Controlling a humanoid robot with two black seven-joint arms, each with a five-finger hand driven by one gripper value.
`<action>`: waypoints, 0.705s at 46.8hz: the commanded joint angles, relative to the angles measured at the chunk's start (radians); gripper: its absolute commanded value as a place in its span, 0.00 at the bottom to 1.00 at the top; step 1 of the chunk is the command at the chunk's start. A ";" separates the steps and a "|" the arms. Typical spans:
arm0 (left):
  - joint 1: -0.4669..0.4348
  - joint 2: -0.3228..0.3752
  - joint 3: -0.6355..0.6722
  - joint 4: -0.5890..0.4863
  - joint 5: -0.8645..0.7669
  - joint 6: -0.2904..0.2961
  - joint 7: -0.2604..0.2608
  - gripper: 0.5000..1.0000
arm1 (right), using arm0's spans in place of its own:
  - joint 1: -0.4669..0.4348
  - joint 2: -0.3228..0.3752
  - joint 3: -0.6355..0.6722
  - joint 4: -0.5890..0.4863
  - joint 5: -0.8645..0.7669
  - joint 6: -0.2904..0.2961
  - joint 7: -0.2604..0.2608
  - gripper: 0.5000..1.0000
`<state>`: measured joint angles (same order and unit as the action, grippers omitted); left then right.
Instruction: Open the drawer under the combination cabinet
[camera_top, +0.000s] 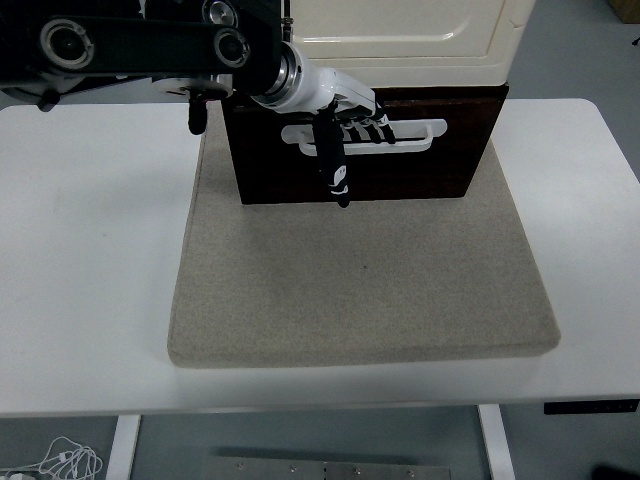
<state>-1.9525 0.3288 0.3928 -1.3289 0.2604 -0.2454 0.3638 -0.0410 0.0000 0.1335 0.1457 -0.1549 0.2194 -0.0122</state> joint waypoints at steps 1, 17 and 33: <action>0.000 0.003 -0.008 0.001 0.000 -0.015 0.001 1.00 | 0.000 0.000 0.000 0.000 0.000 0.000 0.000 0.85; -0.005 0.003 -0.018 0.000 0.000 -0.061 0.003 1.00 | 0.000 0.000 0.000 0.000 0.001 0.000 0.000 0.85; -0.006 0.006 -0.040 0.005 0.000 -0.121 0.004 1.00 | 0.000 0.000 0.000 0.000 0.000 0.000 0.000 0.85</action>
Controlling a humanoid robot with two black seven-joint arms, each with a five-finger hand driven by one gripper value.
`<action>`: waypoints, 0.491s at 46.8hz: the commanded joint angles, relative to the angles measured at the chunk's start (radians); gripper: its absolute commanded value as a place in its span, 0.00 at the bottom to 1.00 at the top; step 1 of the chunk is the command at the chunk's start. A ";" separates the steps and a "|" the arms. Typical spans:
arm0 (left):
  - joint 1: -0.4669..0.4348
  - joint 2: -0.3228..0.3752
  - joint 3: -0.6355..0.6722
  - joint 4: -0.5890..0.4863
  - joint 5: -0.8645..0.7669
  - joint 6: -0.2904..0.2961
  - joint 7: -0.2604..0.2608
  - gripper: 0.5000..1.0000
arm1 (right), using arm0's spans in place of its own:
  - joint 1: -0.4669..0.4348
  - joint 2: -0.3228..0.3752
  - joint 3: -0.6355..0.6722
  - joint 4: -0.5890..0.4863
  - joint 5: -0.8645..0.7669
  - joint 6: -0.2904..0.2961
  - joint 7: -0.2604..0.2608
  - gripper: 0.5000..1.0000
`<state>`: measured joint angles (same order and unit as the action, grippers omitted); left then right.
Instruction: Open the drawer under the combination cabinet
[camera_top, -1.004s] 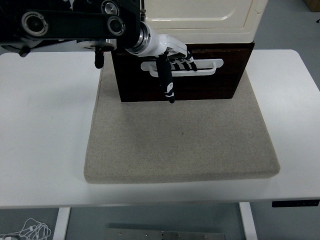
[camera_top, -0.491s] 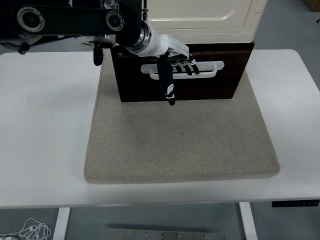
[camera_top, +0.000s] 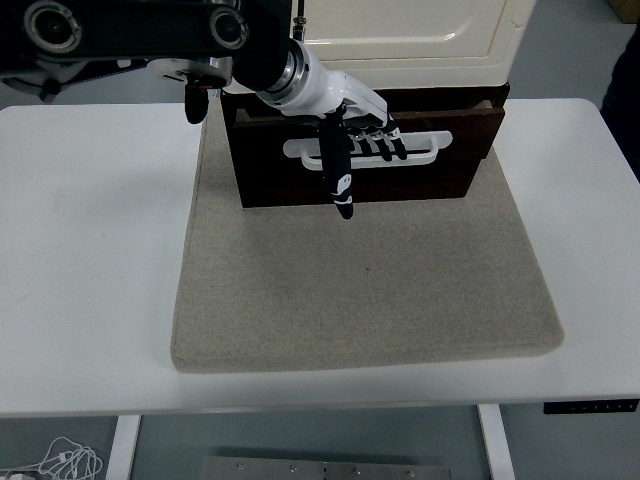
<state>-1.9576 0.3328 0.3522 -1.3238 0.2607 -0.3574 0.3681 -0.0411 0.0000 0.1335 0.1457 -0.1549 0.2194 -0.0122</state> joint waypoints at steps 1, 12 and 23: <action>-0.001 0.002 -0.001 0.000 0.000 -0.014 0.000 1.00 | 0.000 0.000 0.000 0.000 0.000 0.000 0.000 0.85; -0.003 0.005 -0.002 -0.002 0.000 -0.044 0.000 1.00 | 0.001 0.000 0.000 0.000 0.000 0.000 0.000 0.85; -0.004 0.006 -0.030 0.000 0.000 -0.089 0.002 1.00 | 0.000 0.000 0.000 0.000 0.000 0.000 0.000 0.85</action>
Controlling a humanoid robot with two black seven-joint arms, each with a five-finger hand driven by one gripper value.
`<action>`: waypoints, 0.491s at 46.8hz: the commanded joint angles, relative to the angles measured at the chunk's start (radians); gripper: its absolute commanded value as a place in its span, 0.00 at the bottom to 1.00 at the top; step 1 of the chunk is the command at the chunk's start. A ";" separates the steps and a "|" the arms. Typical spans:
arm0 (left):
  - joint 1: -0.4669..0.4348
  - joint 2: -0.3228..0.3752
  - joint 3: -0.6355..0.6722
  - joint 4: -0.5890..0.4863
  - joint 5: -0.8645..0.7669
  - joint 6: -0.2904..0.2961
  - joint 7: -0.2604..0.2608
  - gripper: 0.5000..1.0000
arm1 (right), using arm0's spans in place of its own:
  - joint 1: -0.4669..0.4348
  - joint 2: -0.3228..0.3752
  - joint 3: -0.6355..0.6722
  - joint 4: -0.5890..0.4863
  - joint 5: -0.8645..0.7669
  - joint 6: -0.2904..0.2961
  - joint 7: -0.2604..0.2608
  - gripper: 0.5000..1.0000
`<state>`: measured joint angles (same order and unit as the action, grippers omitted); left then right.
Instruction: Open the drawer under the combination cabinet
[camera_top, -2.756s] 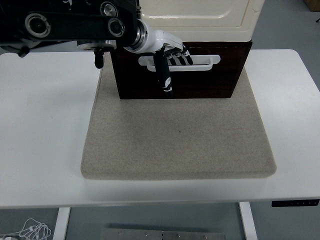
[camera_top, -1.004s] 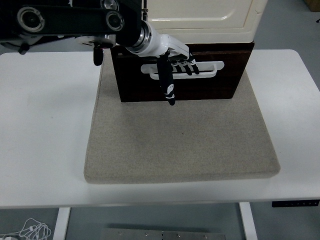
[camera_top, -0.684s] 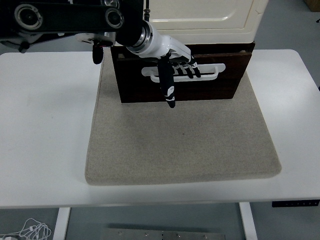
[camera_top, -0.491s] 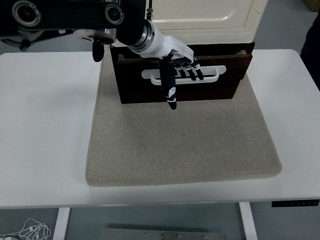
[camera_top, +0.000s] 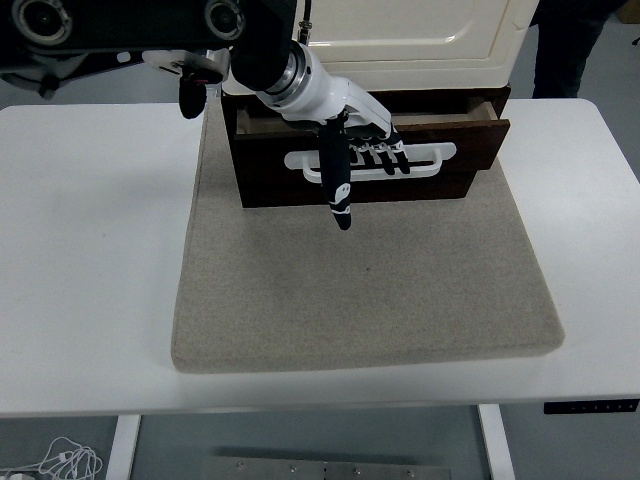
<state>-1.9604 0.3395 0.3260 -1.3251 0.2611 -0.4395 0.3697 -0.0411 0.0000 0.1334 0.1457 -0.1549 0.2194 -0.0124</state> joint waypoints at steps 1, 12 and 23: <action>-0.002 0.000 -0.004 0.001 0.000 -0.010 0.000 1.00 | 0.001 0.000 0.000 0.000 0.000 0.000 0.000 0.85; -0.009 0.003 -0.016 0.001 0.000 -0.048 0.000 1.00 | 0.000 0.000 0.000 0.000 0.000 0.000 0.000 0.85; -0.018 0.012 -0.019 0.000 0.000 -0.082 0.000 1.00 | 0.000 0.000 0.000 0.000 0.001 0.000 0.000 0.85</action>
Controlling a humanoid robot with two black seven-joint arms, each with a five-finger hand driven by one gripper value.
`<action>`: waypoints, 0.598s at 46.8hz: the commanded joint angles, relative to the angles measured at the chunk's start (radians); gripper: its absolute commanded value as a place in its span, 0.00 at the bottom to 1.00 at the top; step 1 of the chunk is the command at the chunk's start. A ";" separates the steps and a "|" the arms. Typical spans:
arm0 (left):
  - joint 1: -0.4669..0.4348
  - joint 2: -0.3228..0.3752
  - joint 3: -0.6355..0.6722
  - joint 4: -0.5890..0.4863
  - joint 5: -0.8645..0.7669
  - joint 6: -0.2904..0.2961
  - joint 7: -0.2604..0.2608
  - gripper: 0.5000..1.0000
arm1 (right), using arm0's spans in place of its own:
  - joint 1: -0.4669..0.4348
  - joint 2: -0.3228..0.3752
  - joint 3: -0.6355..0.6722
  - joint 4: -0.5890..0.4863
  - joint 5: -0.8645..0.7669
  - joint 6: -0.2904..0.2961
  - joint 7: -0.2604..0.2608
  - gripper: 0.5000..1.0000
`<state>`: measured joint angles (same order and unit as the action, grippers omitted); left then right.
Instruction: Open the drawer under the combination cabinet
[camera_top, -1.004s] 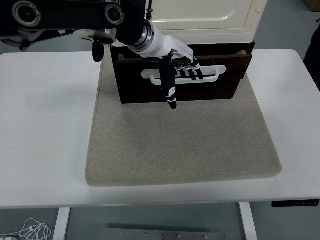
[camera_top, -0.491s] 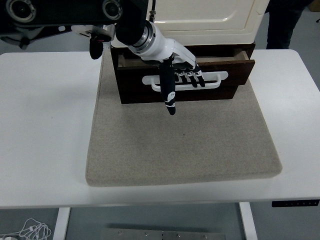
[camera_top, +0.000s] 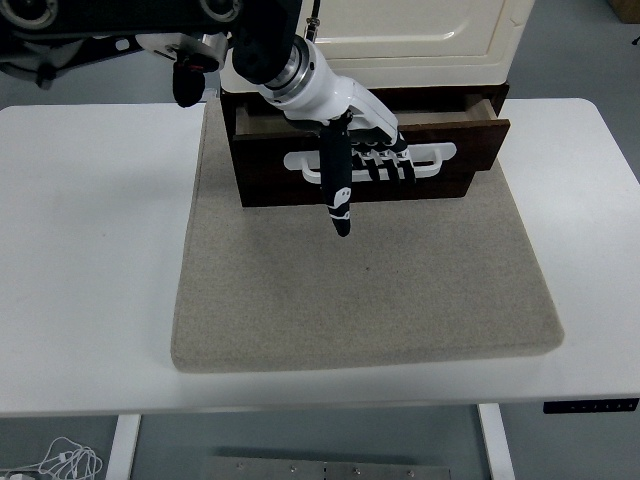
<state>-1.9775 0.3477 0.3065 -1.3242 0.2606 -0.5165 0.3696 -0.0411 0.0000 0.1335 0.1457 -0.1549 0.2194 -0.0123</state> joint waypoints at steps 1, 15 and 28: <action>-0.001 0.004 0.000 -0.001 0.000 -0.007 0.000 1.00 | 0.000 0.000 0.000 0.000 0.000 0.000 0.000 0.85; -0.006 0.010 -0.066 0.005 -0.007 -0.013 0.000 1.00 | 0.000 0.000 0.000 0.000 0.000 0.000 0.000 0.85; -0.007 0.027 -0.168 0.005 -0.011 -0.010 -0.005 1.00 | 0.000 0.000 0.000 0.000 0.000 0.000 0.000 0.85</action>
<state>-1.9851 0.3726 0.1736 -1.3190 0.2501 -0.5314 0.3686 -0.0413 0.0000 0.1335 0.1457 -0.1549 0.2194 -0.0122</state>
